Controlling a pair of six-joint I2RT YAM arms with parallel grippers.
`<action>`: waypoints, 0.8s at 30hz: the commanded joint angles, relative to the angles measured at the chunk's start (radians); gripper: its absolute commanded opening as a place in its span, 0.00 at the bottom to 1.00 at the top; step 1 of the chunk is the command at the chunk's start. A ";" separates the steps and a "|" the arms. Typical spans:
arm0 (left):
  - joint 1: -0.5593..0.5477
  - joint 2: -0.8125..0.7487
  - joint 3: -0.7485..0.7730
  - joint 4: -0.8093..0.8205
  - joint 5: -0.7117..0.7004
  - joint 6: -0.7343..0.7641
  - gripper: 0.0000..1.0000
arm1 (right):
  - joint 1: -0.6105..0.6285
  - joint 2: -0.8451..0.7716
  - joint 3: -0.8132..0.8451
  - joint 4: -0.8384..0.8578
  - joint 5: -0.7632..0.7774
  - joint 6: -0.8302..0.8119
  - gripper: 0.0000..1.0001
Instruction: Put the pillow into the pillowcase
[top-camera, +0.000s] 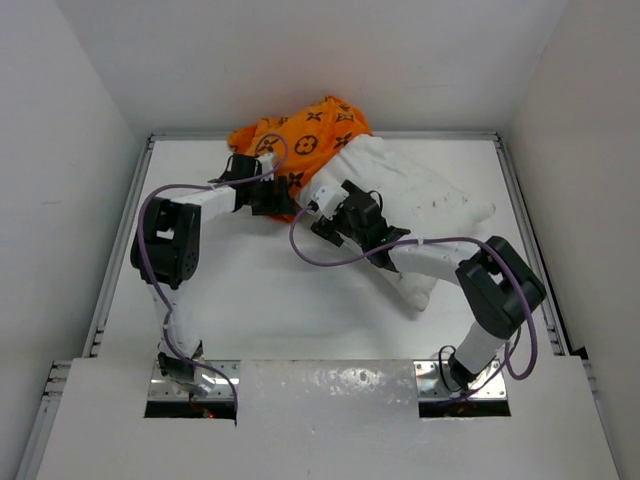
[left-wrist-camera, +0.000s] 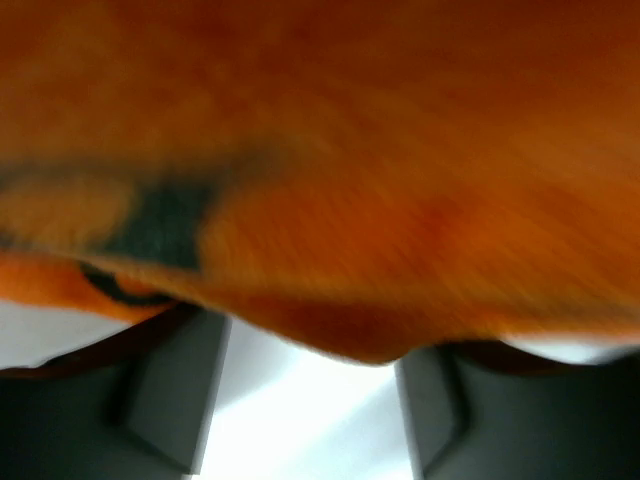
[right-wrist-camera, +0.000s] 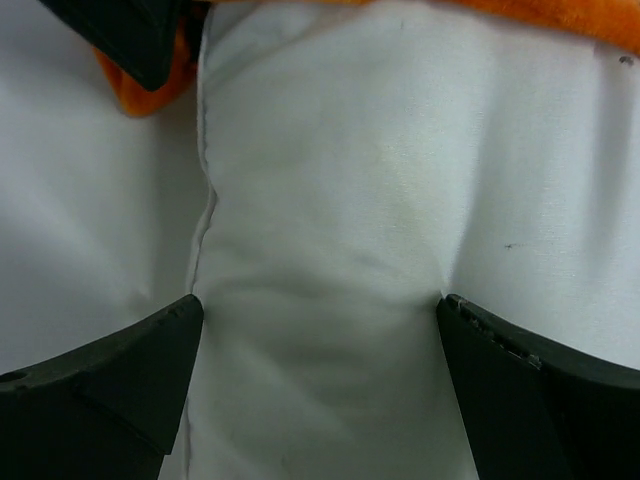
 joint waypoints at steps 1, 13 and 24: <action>-0.015 0.051 0.033 0.093 -0.081 -0.076 0.58 | 0.002 0.060 0.006 0.074 0.115 0.010 0.99; -0.005 0.082 0.229 -0.110 0.100 0.130 0.00 | 0.000 0.338 0.362 -0.211 0.143 0.117 0.00; -0.078 0.056 0.685 -1.034 0.458 1.157 0.00 | -0.026 0.192 0.508 0.155 0.144 0.675 0.00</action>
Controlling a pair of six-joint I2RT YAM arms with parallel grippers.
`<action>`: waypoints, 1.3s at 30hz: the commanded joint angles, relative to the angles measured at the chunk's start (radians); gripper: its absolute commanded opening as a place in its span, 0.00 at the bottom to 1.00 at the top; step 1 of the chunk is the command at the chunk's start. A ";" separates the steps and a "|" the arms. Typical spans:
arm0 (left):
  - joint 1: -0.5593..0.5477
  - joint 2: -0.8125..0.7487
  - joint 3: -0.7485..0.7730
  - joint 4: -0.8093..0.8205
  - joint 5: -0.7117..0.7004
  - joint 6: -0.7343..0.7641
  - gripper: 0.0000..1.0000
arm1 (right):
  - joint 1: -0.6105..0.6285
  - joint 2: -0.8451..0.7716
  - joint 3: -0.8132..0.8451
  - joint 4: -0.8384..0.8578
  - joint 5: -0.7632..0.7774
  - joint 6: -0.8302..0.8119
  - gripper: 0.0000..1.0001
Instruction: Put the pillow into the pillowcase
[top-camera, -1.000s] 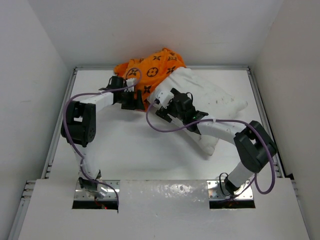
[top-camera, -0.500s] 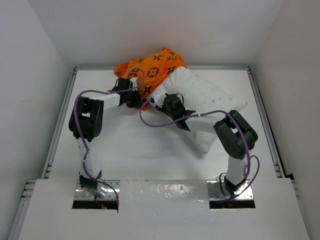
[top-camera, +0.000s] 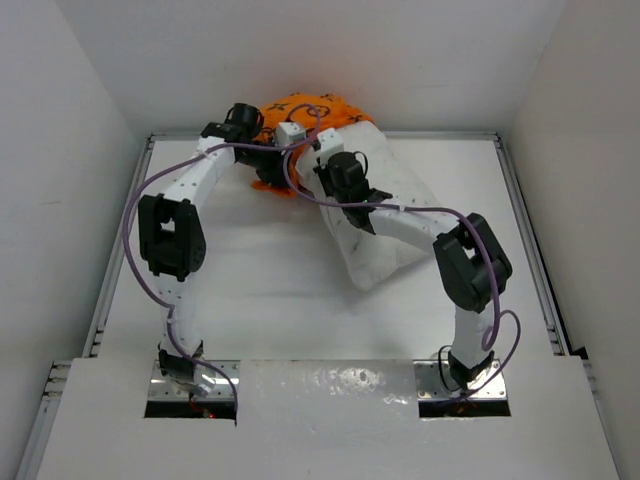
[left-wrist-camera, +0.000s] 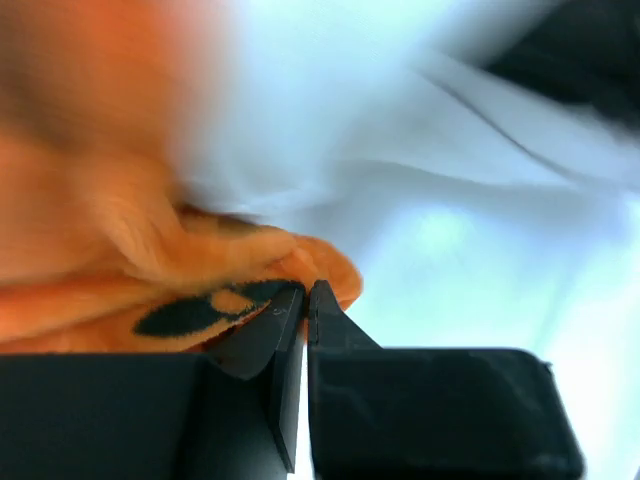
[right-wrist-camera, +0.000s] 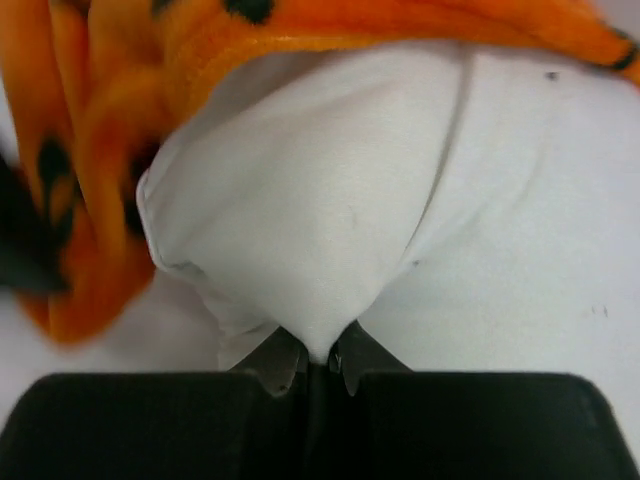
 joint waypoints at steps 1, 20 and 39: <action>-0.069 -0.056 0.085 -0.436 0.245 0.461 0.00 | 0.009 -0.053 0.130 0.260 0.036 0.309 0.00; -0.014 -0.084 0.016 -0.416 0.451 0.354 0.42 | 0.003 0.025 -0.009 0.355 -0.252 0.578 0.14; -0.106 0.051 0.301 0.350 -0.379 -0.060 0.58 | -0.363 -0.084 0.220 -0.241 -0.686 0.518 0.90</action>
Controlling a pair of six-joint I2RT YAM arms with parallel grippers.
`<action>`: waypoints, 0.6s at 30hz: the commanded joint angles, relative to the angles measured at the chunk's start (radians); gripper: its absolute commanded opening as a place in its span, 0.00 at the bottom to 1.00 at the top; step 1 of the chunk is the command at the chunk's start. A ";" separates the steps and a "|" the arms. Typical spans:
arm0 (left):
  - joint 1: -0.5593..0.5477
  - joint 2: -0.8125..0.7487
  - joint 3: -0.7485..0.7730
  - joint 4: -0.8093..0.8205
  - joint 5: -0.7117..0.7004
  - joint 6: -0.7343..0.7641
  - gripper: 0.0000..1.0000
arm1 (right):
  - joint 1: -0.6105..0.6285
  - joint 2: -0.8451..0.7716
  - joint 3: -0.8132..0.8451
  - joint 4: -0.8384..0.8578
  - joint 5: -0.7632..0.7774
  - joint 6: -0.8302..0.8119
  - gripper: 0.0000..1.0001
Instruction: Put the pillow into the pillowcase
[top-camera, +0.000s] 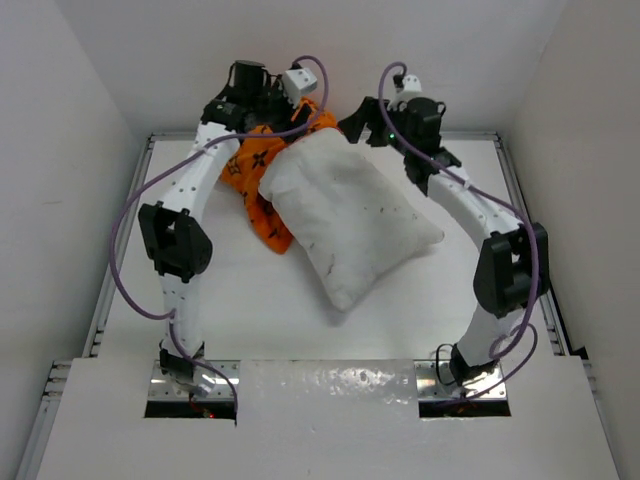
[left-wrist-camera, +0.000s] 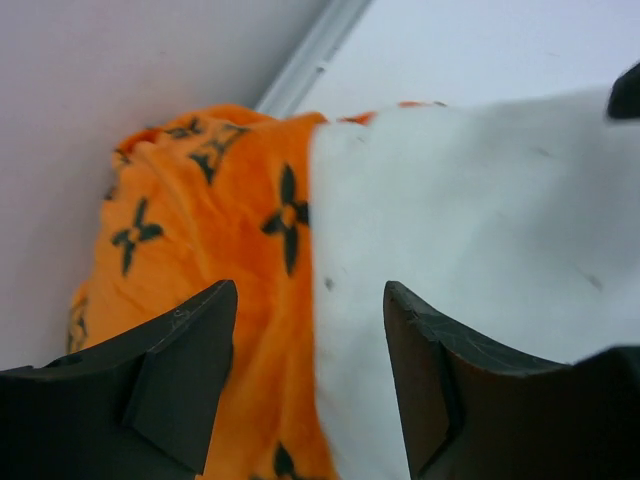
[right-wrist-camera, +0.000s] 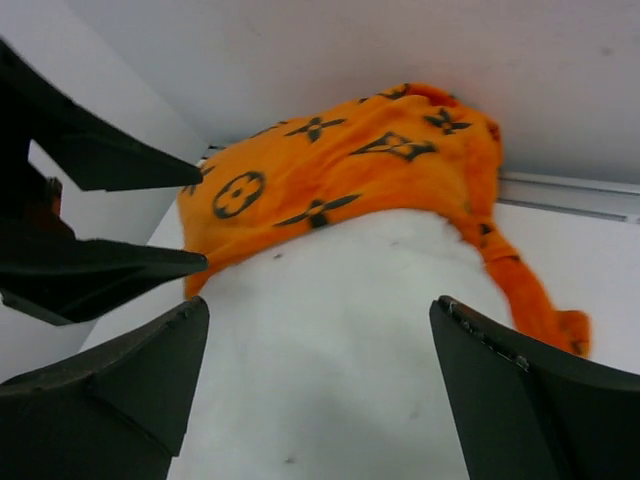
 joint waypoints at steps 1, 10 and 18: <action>-0.053 0.065 -0.022 0.262 -0.273 -0.031 0.59 | -0.066 0.130 0.148 -0.199 -0.199 -0.013 0.91; -0.075 0.162 -0.045 0.366 -0.425 -0.003 0.57 | -0.086 0.353 0.222 -0.176 -0.302 -0.133 0.93; -0.078 0.201 -0.002 0.370 -0.447 -0.079 0.00 | -0.049 0.427 0.156 0.011 -0.386 -0.029 0.13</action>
